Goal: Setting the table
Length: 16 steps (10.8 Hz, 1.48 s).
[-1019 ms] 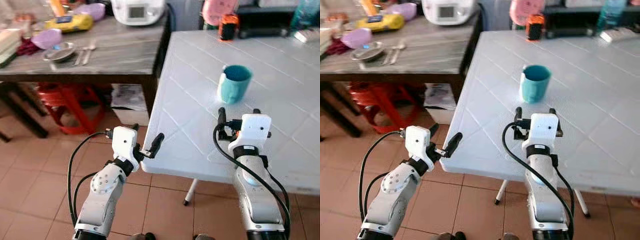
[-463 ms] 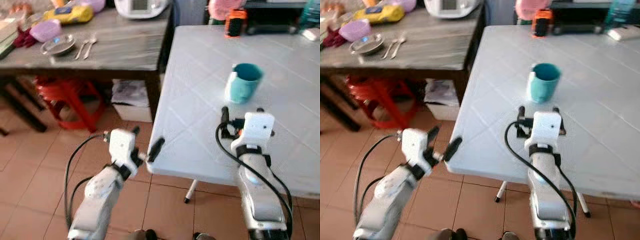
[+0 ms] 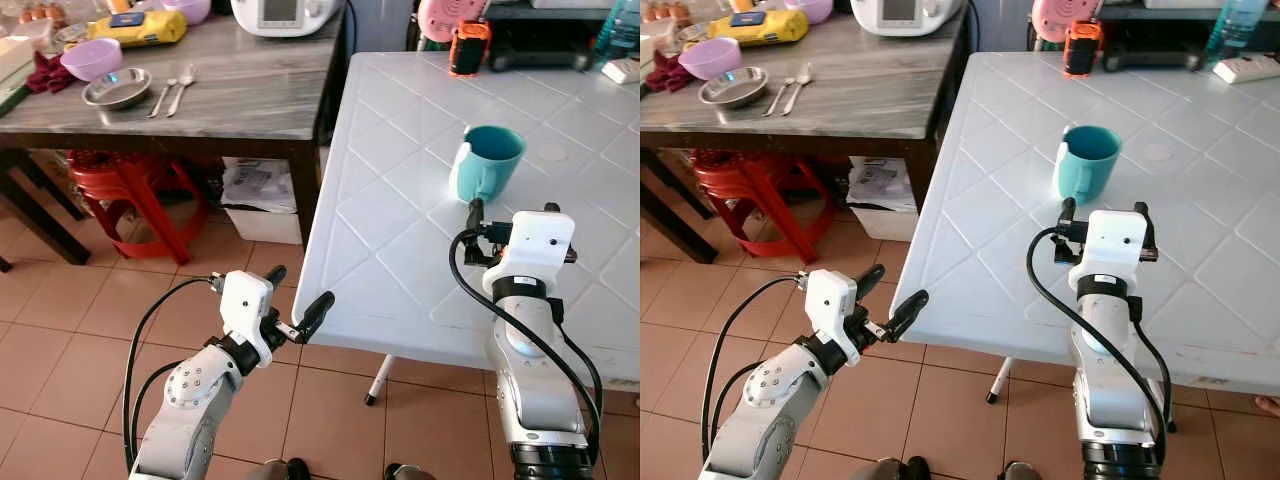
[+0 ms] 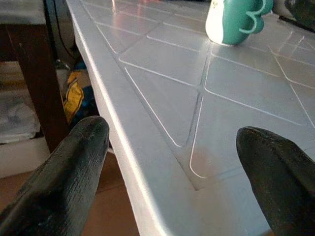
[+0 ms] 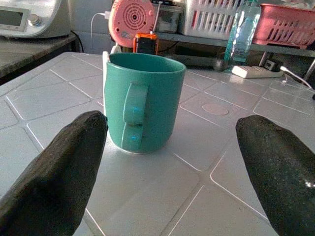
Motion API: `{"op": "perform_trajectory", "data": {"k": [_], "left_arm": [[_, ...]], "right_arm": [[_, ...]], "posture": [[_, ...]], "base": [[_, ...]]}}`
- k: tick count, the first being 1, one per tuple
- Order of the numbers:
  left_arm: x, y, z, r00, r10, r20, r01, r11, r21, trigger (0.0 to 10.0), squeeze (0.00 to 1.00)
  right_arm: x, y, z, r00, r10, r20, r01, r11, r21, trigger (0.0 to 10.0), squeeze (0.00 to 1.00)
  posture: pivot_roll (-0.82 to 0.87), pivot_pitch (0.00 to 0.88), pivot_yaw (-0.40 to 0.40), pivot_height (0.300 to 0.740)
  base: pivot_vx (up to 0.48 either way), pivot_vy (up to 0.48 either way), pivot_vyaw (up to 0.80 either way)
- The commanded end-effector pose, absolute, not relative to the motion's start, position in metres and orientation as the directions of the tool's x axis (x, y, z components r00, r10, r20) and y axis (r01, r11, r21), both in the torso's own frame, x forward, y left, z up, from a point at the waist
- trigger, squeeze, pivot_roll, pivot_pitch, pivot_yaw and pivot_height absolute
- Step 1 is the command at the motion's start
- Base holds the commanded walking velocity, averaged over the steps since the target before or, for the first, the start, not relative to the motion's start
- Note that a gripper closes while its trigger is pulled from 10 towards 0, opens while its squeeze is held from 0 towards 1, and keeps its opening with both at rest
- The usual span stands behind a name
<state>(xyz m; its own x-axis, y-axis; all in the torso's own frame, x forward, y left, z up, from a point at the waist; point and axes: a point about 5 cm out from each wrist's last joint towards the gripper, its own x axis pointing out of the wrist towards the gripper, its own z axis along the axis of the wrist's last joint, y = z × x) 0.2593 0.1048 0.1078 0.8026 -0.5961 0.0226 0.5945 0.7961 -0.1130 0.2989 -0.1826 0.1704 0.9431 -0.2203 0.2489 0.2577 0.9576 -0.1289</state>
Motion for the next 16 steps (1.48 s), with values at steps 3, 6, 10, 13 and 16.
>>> {"op": "perform_trajectory", "data": {"k": [3, 6, 10, 13, 16], "left_arm": [[0.260, 0.105, 0.109, 0.807, -0.590, 0.017, 0.588, 0.802, -0.110, 10.0, 0.00], [0.261, 0.103, 0.108, 0.805, -0.593, -0.004, 0.589, 0.800, -0.112, 10.0, 0.00], [0.267, 0.109, 0.111, 0.853, -0.522, 0.024, 0.521, 0.848, -0.095, 10.0, 0.00], [0.279, 0.150, 0.118, 0.975, -0.211, 0.067, 0.212, 0.977, 0.000, 10.0, 0.00], [0.262, 0.183, 0.102, 0.995, -0.100, 0.012, 0.099, 0.993, 0.067, 10.0, 0.00]], "right_arm": [[0.300, -0.177, 0.166, 0.950, -0.216, 0.224, 0.243, 0.965, -0.101, 10.0, 0.00], [0.298, -0.179, 0.165, 0.950, -0.217, 0.224, 0.245, 0.964, -0.105, 10.0, 0.00], [0.279, -0.172, 0.153, 0.971, -0.134, 0.197, 0.160, 0.980, -0.120, 10.0, 0.00], [0.251, -0.173, 0.152, 0.977, -0.111, 0.182, 0.137, 0.982, -0.133, 10.0, 0.00], [0.217, -0.177, 0.140, 0.990, -0.093, 0.111, 0.111, 0.979, -0.168, 10.0, 0.00]], "posture": [[-0.01, 0.179, 0.113, 0.740], [-0.01, 0.174, 0.115, 0.740], [-0.03, 0.147, 0.107, 0.740], [-0.05, 0.127, 0.100, 0.740], [-0.06, 0.124, 0.100, 0.740]], "base": [[0.000, 0.000, -0.18], [0.000, 0.000, -0.47], [0.000, 0.000, 0.00], [0.000, 0.000, 0.00], [0.000, 0.000, 0.00]]}}
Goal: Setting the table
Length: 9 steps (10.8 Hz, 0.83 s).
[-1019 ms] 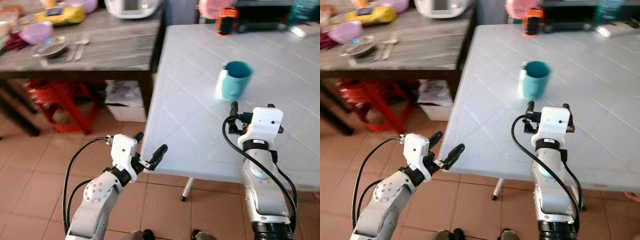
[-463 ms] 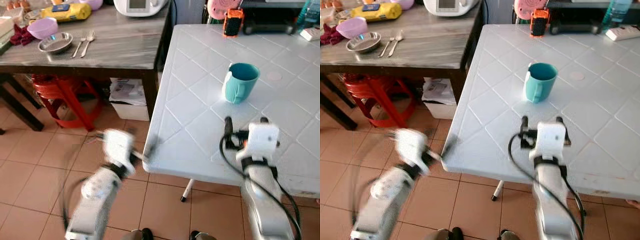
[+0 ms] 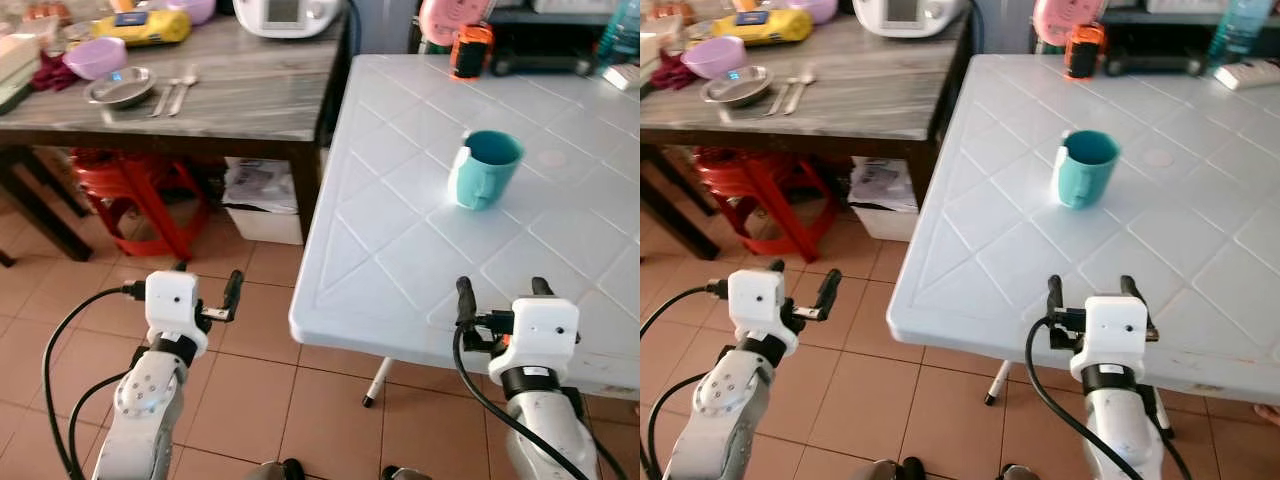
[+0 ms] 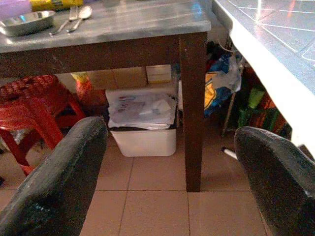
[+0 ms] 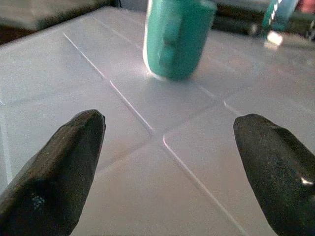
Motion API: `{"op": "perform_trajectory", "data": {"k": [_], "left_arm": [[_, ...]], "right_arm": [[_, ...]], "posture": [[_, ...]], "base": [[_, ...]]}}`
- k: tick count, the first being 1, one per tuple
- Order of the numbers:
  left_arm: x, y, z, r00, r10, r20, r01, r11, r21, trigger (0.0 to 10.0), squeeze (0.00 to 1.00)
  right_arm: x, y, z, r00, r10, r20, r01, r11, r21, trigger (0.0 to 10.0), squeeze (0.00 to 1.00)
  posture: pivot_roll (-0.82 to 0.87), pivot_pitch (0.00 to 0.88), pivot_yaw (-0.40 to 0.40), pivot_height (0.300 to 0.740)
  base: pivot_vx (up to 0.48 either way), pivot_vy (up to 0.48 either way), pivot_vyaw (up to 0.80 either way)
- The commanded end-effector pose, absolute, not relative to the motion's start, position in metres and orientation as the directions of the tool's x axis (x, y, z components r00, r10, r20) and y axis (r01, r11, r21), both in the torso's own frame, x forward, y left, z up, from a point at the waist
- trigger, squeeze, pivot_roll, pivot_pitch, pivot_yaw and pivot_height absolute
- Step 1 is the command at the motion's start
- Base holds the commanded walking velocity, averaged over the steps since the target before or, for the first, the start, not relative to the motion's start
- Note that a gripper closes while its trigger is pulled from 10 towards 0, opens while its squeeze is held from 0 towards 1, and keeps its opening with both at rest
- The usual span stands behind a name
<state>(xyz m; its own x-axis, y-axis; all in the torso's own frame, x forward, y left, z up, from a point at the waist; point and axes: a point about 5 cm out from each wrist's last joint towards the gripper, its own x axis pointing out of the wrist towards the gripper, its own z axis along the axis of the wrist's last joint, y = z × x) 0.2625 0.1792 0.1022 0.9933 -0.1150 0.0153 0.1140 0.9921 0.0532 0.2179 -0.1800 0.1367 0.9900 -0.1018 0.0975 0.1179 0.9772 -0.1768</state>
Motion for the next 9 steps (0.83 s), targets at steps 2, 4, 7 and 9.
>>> {"op": "perform_trajectory", "data": {"k": [2, 4, 7, 9], "left_arm": [[0.261, 0.181, 0.101, 0.994, -0.113, 0.015, 0.112, 0.992, 0.059, 10.0, 0.00], [0.267, 0.166, 0.112, 0.984, -0.167, 0.058, 0.168, 0.986, -0.006, 10.0, 0.00], [0.267, 0.152, 0.116, 0.963, -0.257, 0.078, 0.261, 0.964, -0.055, 10.0, 0.00], [0.268, 0.149, 0.118, 0.954, -0.288, 0.084, 0.294, 0.953, -0.070, 10.0, 0.00]], "right_arm": [[0.217, -0.180, 0.145, 0.989, -0.095, 0.111, 0.113, 0.978, -0.176, 10.0, 0.00], [0.222, -0.175, 0.152, 0.988, -0.073, 0.139, 0.099, 0.976, -0.192, 10.0, 0.00], [0.223, -0.178, 0.157, 0.982, -0.099, 0.160, 0.129, 0.972, -0.195, 10.0, 0.00], [0.224, -0.177, 0.157, 0.982, -0.098, 0.160, 0.129, 0.972, -0.197, 10.0, 0.00]], "posture": [[-0.06, 0.118, 0.099, 0.740], [-0.06, 0.114, 0.095, 0.740], [-0.07, 0.112, 0.098, 0.740], [-0.07, 0.110, 0.100, 0.740]], "base": [[0.000, 0.000, 0.00], [0.000, 0.000, -0.28], [0.000, 0.000, -0.37], [0.000, 0.000, 0.00]]}}
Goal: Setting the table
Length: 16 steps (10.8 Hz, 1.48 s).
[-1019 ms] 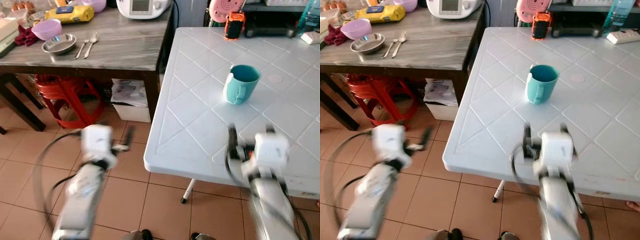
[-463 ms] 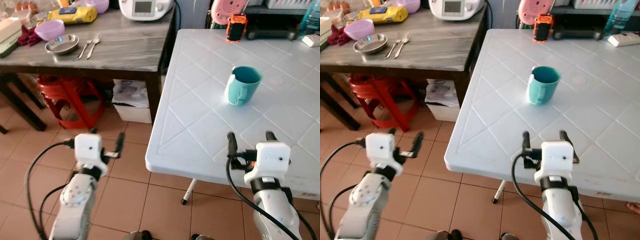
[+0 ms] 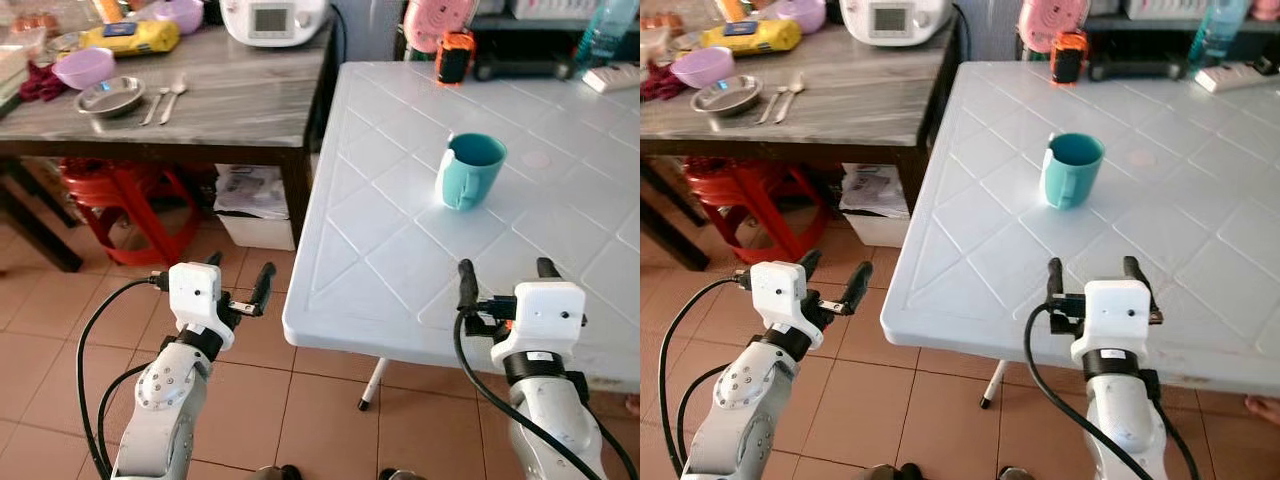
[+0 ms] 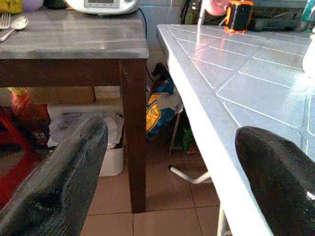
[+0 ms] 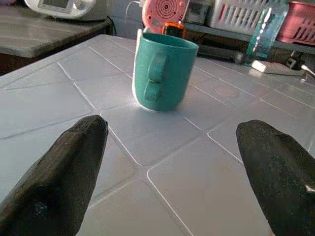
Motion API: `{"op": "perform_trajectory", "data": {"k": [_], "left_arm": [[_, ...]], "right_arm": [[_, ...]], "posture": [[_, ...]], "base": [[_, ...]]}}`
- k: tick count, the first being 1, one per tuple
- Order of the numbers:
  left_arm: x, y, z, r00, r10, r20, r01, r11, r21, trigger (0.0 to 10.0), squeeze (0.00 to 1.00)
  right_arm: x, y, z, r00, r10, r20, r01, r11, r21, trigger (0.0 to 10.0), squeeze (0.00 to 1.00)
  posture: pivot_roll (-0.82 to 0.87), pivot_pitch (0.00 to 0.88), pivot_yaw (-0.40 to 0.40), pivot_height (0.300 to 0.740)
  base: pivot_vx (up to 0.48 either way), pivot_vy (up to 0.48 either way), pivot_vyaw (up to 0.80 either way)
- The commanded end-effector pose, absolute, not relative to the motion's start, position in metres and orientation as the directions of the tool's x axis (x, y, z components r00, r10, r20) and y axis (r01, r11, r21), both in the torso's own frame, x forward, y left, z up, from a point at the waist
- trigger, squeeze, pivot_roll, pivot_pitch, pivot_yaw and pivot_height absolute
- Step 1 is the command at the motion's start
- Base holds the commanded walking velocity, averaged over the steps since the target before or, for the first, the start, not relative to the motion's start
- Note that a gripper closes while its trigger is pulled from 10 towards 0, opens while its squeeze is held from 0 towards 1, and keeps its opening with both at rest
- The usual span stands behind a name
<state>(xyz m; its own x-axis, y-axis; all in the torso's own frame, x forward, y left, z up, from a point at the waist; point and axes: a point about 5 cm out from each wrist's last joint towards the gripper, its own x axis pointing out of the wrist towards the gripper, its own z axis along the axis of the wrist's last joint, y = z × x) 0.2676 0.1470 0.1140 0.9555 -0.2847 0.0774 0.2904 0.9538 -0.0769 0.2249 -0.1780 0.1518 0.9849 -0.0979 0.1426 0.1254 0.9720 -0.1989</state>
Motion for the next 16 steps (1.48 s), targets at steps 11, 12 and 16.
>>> {"op": "perform_trajectory", "data": {"k": [11, 12, 16], "left_arm": [[0.2646, 0.1435, 0.1141, 0.933, -0.355, 0.066, 0.359, 0.931, -0.066, 10.0, 0.00], [0.2646, 0.1438, 0.1133, 0.932, -0.356, 0.062, 0.360, 0.931, -0.063, 10.0, 0.00], [0.2640, 0.1439, 0.1106, 0.933, -0.358, 0.050, 0.360, 0.931, -0.065, 10.0, 0.00]], "right_arm": [[0.2243, -0.1728, 0.1508, 0.986, -0.091, 0.141, 0.118, 0.973, -0.198, 10.0, 0.00], [0.2241, -0.1720, 0.1500, 0.986, -0.090, 0.138, 0.116, 0.973, -0.197, 10.0, 0.00], [0.2261, -0.1735, 0.1503, 0.986, -0.092, 0.139, 0.119, 0.972, -0.201, 10.0, 0.00]], "posture": [[-0.06, 0.117, 0.110, 0.740], [-0.06, 0.118, 0.111, 0.740], [-0.07, 0.122, 0.107, 0.740]], "base": [[0.101, 0.000, 0.00], [0.292, 0.000, 0.00], [0.219, 0.000, 0.00]]}}
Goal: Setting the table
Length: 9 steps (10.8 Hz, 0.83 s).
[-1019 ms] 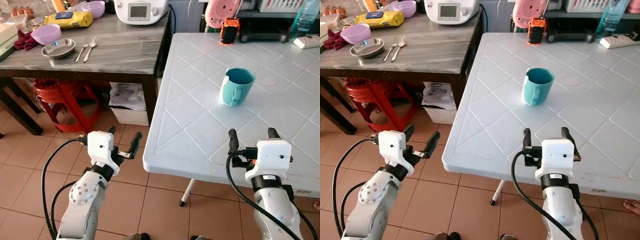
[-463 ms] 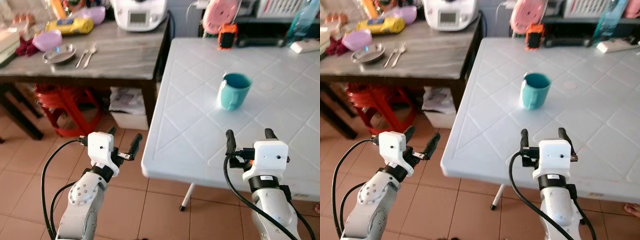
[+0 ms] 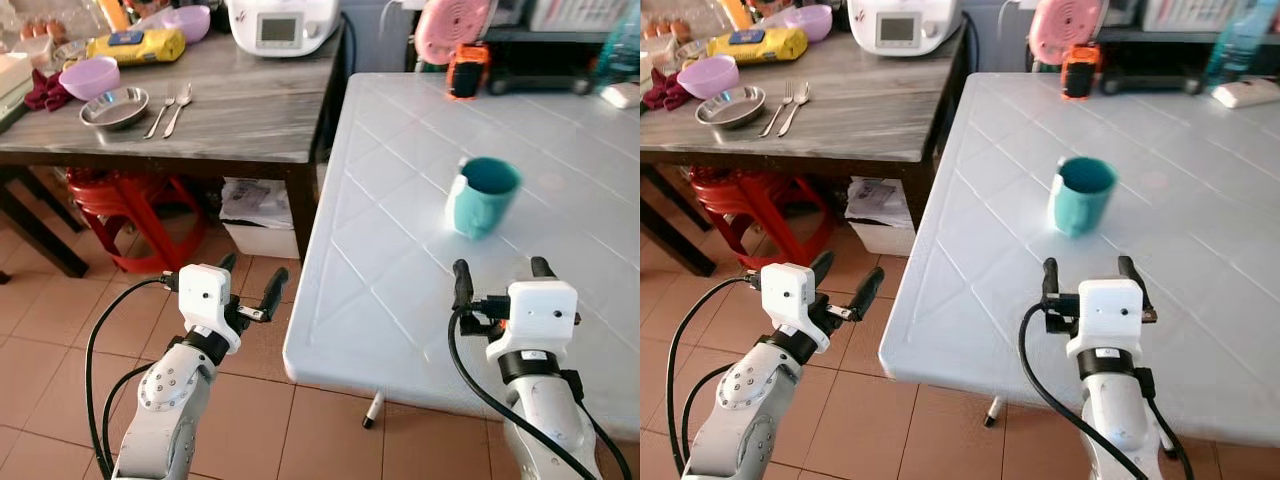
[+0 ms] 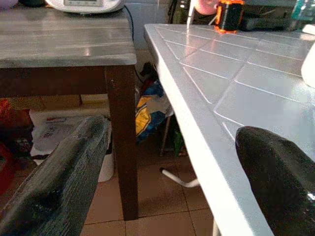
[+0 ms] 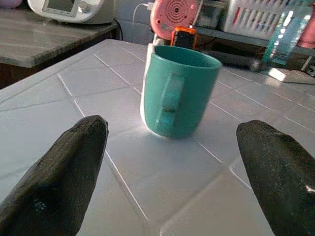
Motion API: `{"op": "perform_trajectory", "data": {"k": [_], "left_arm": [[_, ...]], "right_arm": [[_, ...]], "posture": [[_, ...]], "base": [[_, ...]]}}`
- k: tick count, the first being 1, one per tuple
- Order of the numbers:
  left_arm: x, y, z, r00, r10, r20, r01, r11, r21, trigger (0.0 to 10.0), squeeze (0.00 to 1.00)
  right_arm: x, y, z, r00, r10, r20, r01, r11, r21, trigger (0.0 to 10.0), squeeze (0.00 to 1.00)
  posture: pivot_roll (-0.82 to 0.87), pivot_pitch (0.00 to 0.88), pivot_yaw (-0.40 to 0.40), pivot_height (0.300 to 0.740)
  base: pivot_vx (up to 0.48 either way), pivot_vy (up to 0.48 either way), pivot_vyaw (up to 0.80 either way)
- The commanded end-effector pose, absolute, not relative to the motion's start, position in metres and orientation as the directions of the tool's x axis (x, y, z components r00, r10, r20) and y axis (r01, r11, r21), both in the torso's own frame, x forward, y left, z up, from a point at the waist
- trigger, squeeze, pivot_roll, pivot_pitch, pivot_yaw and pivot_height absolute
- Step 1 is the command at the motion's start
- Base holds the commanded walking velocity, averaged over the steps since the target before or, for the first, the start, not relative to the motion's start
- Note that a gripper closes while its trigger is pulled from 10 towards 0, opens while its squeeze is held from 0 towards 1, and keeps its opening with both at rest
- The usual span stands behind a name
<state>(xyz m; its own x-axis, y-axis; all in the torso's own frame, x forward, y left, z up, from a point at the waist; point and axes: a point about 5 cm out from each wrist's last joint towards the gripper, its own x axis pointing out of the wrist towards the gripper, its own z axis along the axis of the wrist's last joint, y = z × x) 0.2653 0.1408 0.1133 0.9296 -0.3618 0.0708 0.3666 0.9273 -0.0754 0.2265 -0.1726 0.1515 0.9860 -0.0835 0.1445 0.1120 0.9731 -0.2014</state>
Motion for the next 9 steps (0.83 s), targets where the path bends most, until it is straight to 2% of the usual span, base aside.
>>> {"op": "perform_trajectory", "data": {"k": [1, 9], "left_arm": [[0.2635, 0.1438, 0.1101, 0.932, -0.360, 0.049, 0.362, 0.930, -0.065, 10.0, 0.00], [0.2610, 0.1392, 0.1111, 0.918, -0.393, 0.044, 0.395, 0.917, -0.061, 10.0, 0.00]], "right_arm": [[0.2257, -0.1730, 0.1496, 0.986, -0.090, 0.137, 0.117, 0.972, -0.203, 10.0, 0.00], [0.2273, -0.1765, 0.1505, 0.981, -0.129, 0.149, 0.159, 0.964, -0.214, 10.0, 0.00]], "posture": [[-0.07, 0.122, 0.107, 0.740], [-0.07, 0.129, 0.120, 0.740]], "base": [[0.000, 0.000, 0.00], [0.000, 0.000, 0.00]]}}
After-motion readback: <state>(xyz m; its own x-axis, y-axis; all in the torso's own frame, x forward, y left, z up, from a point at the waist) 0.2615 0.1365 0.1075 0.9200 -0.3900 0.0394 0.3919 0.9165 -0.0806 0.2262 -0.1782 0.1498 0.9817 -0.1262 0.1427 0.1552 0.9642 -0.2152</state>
